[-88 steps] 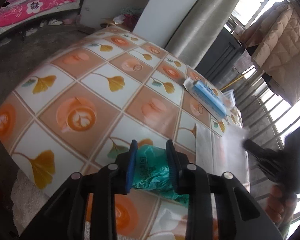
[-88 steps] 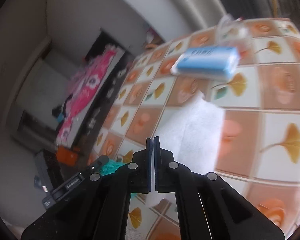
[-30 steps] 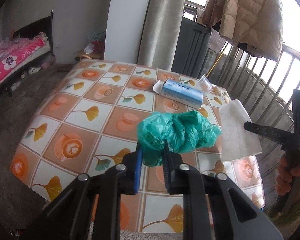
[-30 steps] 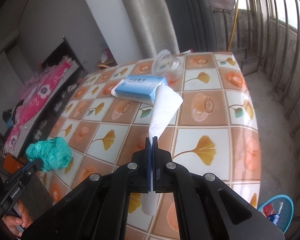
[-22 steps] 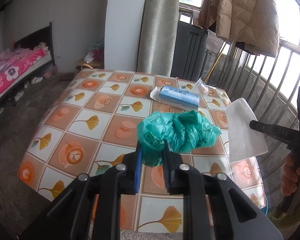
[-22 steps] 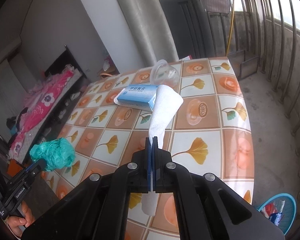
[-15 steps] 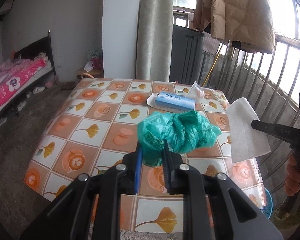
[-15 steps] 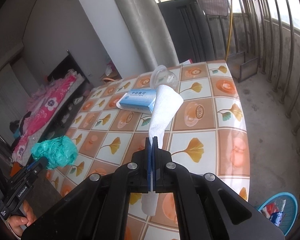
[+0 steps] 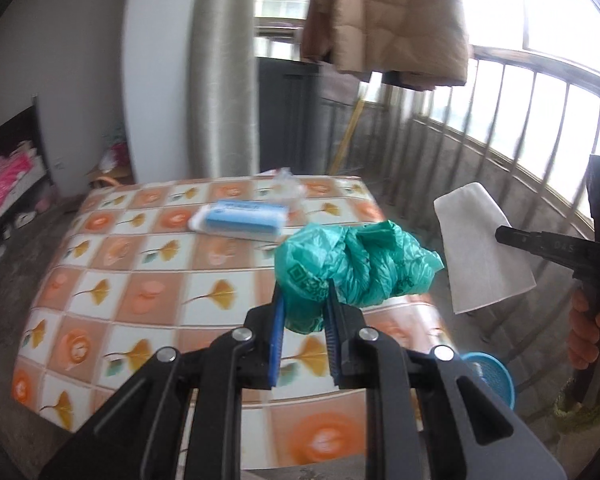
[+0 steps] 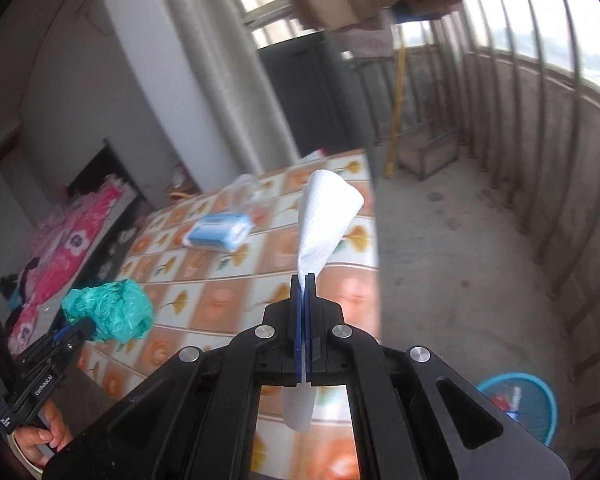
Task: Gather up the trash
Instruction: 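Carry the green bag and white tissue over the blue wastebasket with both grippers, then open the left gripper to drop the green bag while the right gripper drops the tissue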
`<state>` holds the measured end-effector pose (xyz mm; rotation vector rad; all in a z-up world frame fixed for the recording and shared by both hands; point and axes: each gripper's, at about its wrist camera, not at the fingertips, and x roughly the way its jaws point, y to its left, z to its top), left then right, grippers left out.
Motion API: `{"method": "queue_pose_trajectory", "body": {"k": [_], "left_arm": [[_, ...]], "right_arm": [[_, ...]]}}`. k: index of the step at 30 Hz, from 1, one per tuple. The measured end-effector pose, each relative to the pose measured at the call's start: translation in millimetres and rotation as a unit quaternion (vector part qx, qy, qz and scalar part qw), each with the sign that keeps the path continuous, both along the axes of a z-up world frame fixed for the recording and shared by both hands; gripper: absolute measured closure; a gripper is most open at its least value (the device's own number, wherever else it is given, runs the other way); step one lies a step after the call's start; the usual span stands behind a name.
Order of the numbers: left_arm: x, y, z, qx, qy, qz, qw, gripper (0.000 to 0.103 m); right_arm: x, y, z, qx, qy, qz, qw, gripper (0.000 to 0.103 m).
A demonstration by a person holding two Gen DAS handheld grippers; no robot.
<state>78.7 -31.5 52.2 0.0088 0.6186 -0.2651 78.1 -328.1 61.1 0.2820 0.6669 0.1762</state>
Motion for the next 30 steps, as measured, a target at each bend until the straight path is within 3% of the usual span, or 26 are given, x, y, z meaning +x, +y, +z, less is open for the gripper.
{"method": "queue_pose_trajectory", "body": {"k": [6,13,18,22,26,28,30], "left_arm": [[3.8,-78.5,-9.8,0.015,0.025,-0.108,0.9938,0.086],[-3.3,-168.8,-48.0,0.054,0.076,-0.209,0.9736,0.086],[-13.3,-203.7,-77.6,0.065,0.115,-0.238,0.9622,0.086],[-16.2,-221.1,-99.1,0.08,0.141,-0.242,0.9566,0.086],[-11.4,-230.9,-114.8,0.095,0.157,-0.243,0.9526,0.086],[-10.0,-237.6,-123.7,0.105,0.165,-0.246,0.9494,0.086],[-9.1,-242.8,-130.3,0.112,0.172,-0.25,0.9461,0.086]], "right_arm": [[-34.1,-70.3,-24.1,-0.004,0.038,-0.084,0.996,0.103],[-52.9,-124.8,-78.1,0.002,0.113,-0.134,0.985,0.103],[-49.9,-137.7,-139.6,0.006,0.177,-0.128,0.976,0.103],[-44.0,-142.0,-208.0,0.0,0.243,-0.118,0.963,0.102],[-41.7,-155.8,-270.6,0.032,0.301,-0.127,0.945,0.092],[-42.9,-163.8,-290.1,0.027,0.324,-0.138,0.935,0.07],[-47.8,-171.6,-294.7,0.042,0.326,-0.145,0.933,0.063]]}}
